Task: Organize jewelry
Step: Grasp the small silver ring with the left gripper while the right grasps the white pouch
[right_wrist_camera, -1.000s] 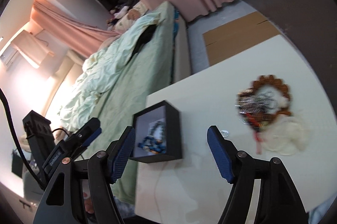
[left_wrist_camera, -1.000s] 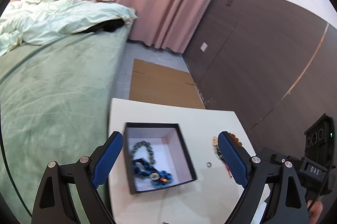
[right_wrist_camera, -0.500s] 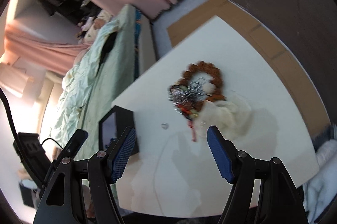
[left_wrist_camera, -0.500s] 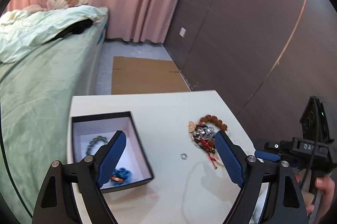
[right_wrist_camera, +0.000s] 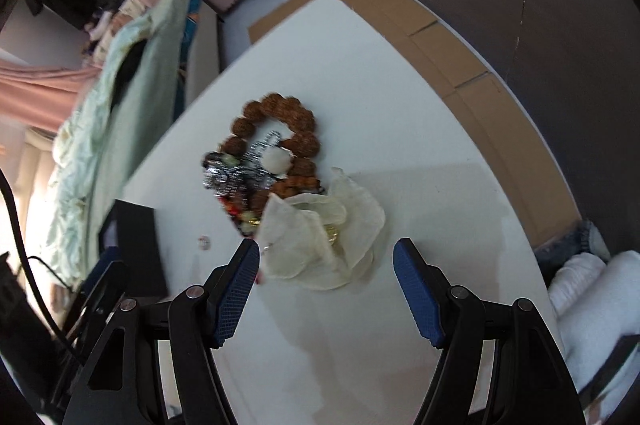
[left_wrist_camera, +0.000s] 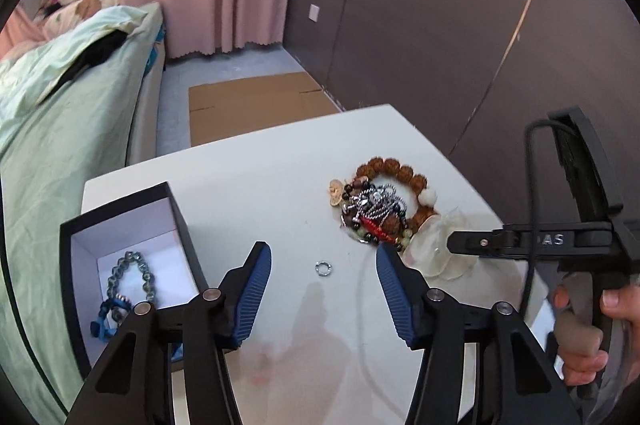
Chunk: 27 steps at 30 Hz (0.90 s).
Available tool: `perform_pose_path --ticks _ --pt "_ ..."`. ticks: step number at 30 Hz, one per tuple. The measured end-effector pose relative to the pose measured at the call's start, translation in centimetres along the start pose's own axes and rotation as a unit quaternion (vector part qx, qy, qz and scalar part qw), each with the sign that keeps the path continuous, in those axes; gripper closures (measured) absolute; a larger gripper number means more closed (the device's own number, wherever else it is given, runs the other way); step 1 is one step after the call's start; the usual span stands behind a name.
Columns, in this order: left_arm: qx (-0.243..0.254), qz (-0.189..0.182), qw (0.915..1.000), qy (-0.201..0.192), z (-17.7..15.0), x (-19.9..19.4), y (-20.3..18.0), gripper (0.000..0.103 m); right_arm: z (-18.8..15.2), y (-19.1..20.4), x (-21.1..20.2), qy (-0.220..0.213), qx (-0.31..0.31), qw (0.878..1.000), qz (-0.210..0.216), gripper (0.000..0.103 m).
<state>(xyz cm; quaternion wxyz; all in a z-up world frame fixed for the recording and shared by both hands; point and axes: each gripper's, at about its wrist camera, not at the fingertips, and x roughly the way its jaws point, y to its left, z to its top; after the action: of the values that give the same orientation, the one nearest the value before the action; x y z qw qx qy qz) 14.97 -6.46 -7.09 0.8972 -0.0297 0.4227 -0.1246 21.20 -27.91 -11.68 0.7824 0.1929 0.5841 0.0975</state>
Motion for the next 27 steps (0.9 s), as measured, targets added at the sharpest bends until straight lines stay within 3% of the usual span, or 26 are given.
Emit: perform_pose_path --ticks 1,2,3,4,6,14,19,22,27 --pt "0.005 0.003 1.0000 0.003 0.0 0.3 -0.2 0.052 0.0 0.2 0.4 0.002 -0.004 1.000 -0.007 0.056" --pt "0.012 0.005 0.9999 0.007 0.0 0.7 -0.4 0.054 0.1 0.2 0.7 0.004 -0.007 1.000 -0.017 0.066" --pt "0.015 0.006 0.9998 0.011 0.1 1.0 -0.5 0.057 0.2 0.2 0.7 0.002 -0.007 1.000 -0.028 0.088" --pt "0.020 0.009 0.9996 0.016 0.1 1.4 -0.6 0.058 0.3 0.0 0.7 0.004 -0.001 1.000 -0.017 0.098" --pt "0.027 0.012 0.9993 0.024 0.1 2.2 -0.8 0.059 0.3 -0.3 0.1 0.003 0.008 1.000 0.013 0.099" --pt "0.067 0.035 0.9956 0.055 -0.3 4.6 -2.3 0.059 -0.1 -1.4 -5.1 -0.070 0.032 0.994 0.079 0.099" --pt "0.049 0.037 0.9955 0.072 -0.6 5.8 -2.5 0.063 0.0 -2.2 -6.1 -0.080 0.044 0.992 0.088 0.099" --pt "0.047 0.062 0.9944 0.072 -0.9 6.5 -2.4 0.063 0.3 -2.1 -6.0 -0.079 0.045 0.992 0.089 0.099" --pt "0.036 0.073 0.9946 0.064 -1.1 7.1 -2.1 0.063 0.4 -2.1 -6.2 -0.078 0.045 0.992 0.091 0.099"
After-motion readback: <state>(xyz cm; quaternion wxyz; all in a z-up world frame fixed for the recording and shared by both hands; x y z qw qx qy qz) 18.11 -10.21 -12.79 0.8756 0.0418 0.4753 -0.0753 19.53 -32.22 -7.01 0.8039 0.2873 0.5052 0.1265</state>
